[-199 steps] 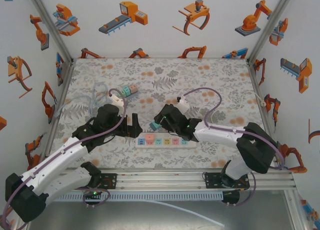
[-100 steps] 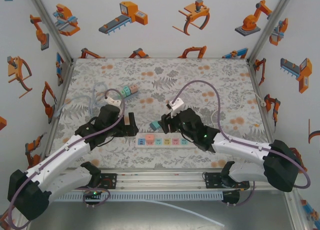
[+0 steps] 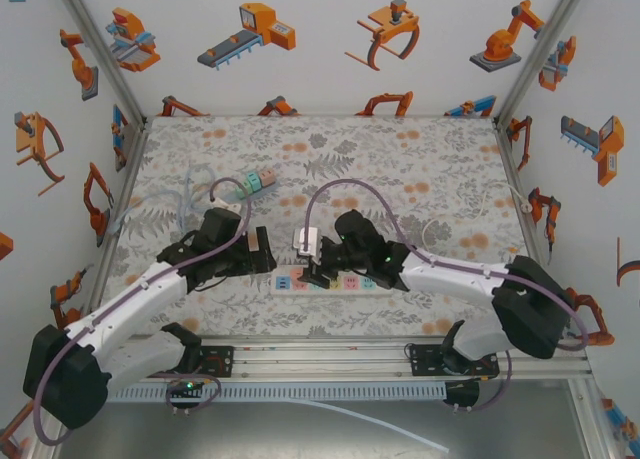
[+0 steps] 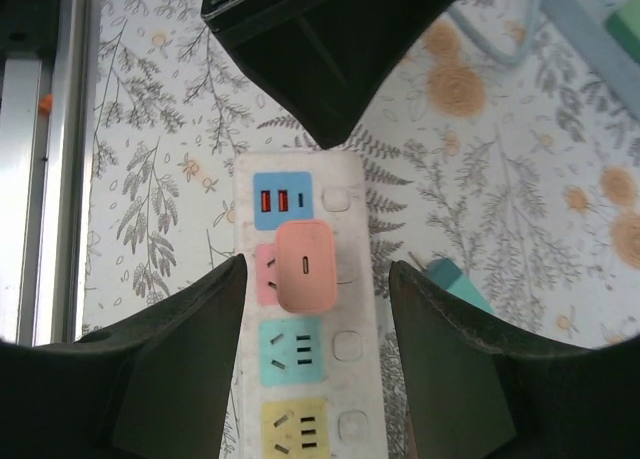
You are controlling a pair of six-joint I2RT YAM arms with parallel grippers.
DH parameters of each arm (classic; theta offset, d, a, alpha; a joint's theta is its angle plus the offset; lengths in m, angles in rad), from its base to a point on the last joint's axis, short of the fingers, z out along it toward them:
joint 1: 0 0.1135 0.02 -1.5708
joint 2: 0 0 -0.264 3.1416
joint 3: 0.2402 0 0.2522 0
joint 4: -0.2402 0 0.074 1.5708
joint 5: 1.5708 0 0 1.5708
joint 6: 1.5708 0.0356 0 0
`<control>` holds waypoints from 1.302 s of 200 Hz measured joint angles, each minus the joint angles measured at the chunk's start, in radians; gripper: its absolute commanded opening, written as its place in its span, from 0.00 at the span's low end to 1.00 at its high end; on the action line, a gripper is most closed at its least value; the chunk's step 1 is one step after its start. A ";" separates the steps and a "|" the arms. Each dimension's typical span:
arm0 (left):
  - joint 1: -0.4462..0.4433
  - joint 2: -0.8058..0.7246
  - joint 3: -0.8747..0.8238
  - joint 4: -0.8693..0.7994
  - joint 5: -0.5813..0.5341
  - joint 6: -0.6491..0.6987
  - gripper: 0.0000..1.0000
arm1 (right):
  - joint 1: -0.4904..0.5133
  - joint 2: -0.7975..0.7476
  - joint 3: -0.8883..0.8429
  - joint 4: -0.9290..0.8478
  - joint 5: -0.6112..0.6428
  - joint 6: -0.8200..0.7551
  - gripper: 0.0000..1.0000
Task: Pull the plug off the socket
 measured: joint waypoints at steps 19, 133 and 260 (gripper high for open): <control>0.008 0.027 -0.006 0.011 0.032 -0.003 0.91 | 0.002 0.060 0.013 0.001 -0.024 -0.011 0.53; 0.015 0.232 -0.009 0.051 0.218 -0.005 0.67 | 0.003 0.153 0.029 0.009 -0.044 -0.021 0.28; -0.032 0.326 0.014 0.085 0.205 -0.013 0.65 | 0.003 0.151 0.029 0.039 -0.043 0.010 0.23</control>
